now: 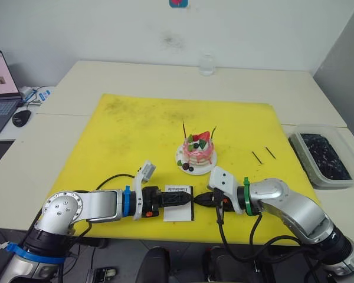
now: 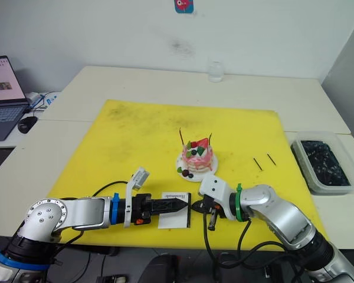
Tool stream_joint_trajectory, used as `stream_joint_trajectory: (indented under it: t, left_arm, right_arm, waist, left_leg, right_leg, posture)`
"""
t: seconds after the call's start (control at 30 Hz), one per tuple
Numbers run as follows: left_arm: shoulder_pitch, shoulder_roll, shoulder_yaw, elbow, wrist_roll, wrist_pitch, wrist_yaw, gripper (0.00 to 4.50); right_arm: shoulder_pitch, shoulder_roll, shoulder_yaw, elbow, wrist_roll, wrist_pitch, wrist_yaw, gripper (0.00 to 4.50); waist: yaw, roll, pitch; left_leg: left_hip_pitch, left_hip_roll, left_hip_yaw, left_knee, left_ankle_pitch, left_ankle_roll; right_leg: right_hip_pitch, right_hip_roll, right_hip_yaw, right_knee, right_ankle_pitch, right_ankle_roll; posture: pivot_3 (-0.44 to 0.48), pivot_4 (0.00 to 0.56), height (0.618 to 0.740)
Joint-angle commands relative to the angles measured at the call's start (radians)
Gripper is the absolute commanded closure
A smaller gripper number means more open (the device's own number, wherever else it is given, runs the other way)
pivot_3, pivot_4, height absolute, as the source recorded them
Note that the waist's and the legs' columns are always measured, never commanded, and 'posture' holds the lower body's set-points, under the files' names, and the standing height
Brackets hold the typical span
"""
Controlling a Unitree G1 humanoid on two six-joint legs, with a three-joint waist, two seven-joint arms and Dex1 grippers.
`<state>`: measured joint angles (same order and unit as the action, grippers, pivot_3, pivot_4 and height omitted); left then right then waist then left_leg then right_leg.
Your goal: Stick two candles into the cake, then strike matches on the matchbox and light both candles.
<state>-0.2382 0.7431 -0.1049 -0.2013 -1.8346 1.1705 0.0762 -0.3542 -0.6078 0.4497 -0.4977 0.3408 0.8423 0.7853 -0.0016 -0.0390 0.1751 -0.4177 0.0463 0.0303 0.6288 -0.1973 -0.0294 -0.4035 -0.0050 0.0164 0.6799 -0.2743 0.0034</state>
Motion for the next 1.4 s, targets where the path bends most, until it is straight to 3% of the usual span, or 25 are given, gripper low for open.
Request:
stream_joint_trajectory:
  t: [0.03, 0.23, 0.33, 0.43, 0.57, 0.7, 1.03, 1.33, 1.4]
  left_arm:
    - [0.012, -0.02, -0.035, -0.014, 0.097, 0.009, -0.008, 0.91]
    - [0.01, -0.038, -0.019, -0.023, 0.243, 0.013, -0.097, 2.74]
    - [-0.005, -0.032, 0.013, -0.047, 0.187, 0.039, -0.182, 3.78]
    - [-0.032, -0.024, 0.019, -0.053, 0.127, 0.073, -0.243, 4.47]
    - [-0.072, -0.053, 0.001, -0.03, 0.083, 0.073, -0.225, 4.47]
    - [-0.073, -0.113, -0.027, 0.011, 0.158, 0.057, -0.187, 4.47]
    - [-0.047, -0.234, -0.045, 0.063, 0.299, 0.077, -0.153, 4.47]
    - [-0.031, -0.249, -0.006, 0.069, 0.325, 0.109, -0.159, 1.9]
    - [-0.031, -0.254, 0.004, 0.081, 0.315, 0.119, -0.152, 1.9]
  right_arm:
    - [-0.01, 0.006, -0.018, -0.041, 0.014, 0.007, 0.003, 4.5]
    - [0.0, 0.007, -0.043, -0.058, 0.021, 0.022, -0.008, 4.5]
    - [0.017, -0.012, -0.093, -0.084, 0.04, 0.041, -0.012, 4.5]
    - [0.041, -0.048, -0.162, -0.118, 0.07, 0.066, -0.008, 4.5]
    - [0.083, -0.124, -0.275, -0.158, 0.108, 0.094, 0.004, 4.5]
    - [0.118, -0.17, -0.33, -0.179, 0.135, 0.108, 0.004, 4.5]
    - [0.137, -0.122, -0.239, -0.174, 0.123, 0.109, -0.048, 4.5]
    - [0.127, -0.139, -0.115, -0.107, 0.032, 0.039, -0.038, 4.5]
    - [0.12, -0.138, -0.099, -0.106, 0.02, 0.028, -0.03, 4.5]
  waist:
    - [0.0, 0.0, 0.0]
    - [0.001, 0.0, 0.0]
    - [0.002, 0.0, 0.0]
    - [0.001, 0.0, 0.0]
    - [0.001, 0.0, 0.0]
    - [-0.001, 0.0, 0.0]
    - [-0.002, 0.0, 0.0]
    - [-0.002, 0.0, 0.0]
    - [-0.002, 0.0, 0.0]
  left_leg:
    - [0.0, 0.0, 0.0, 0.0, 0.0, 0.0]
    - [0.0, -0.001, 0.0, 0.0, 0.0, 0.0]
    - [0.0, -0.001, 0.0, 0.0, 0.0, 0.0]
    - [-0.001, 0.0, 0.0, 0.0, 0.0, 0.0]
    - [-0.003, 0.0, -0.001, 0.0, 0.0, 0.0]
    - [-0.002, 0.0, -0.001, 0.0, 0.0, 0.0]
    - [-0.002, 0.0, -0.001, 0.0, 0.0, 0.0]
    - [-0.001, 0.0, -0.001, 0.0, 0.0, 0.0]
    - [-0.001, 0.0, -0.001, 0.0, 0.0, 0.0]
  right_leg:
    - [0.0, 0.0, 0.0, 0.0, 0.0, 0.0]
    - [0.0, 0.0, 0.0, 0.0, 0.0, 0.0]
    - [0.0, 0.0, 0.0, 0.0, 0.0, 0.0]
    - [-0.001, 0.0, 0.0, 0.0, 0.0, 0.0]
    - [-0.001, 0.0, -0.001, -0.001, -0.001, 0.0]
    - [-0.001, 0.0, -0.001, -0.001, -0.001, 0.0]
    - [-0.001, 0.002, -0.001, 0.0, 0.0, 0.0]
    - [-0.001, 0.001, 0.0, -0.001, 0.0, 0.001]
    - [0.0, 0.002, -0.001, -0.001, 0.0, 0.001]
  posture:
    - [0.0, 0.15, 0.74]
    - [0.0, 0.15, 0.74]
    - [0.0, 0.15, 0.74]
    - [0.0, 0.15, 0.74]
    - [0.0, 0.15, 0.74]
    - [0.0, 0.15, 0.74]
    - [0.0, 0.15, 0.74]
    - [0.0, 0.15, 0.74]
    - [0.0, 0.15, 0.74]
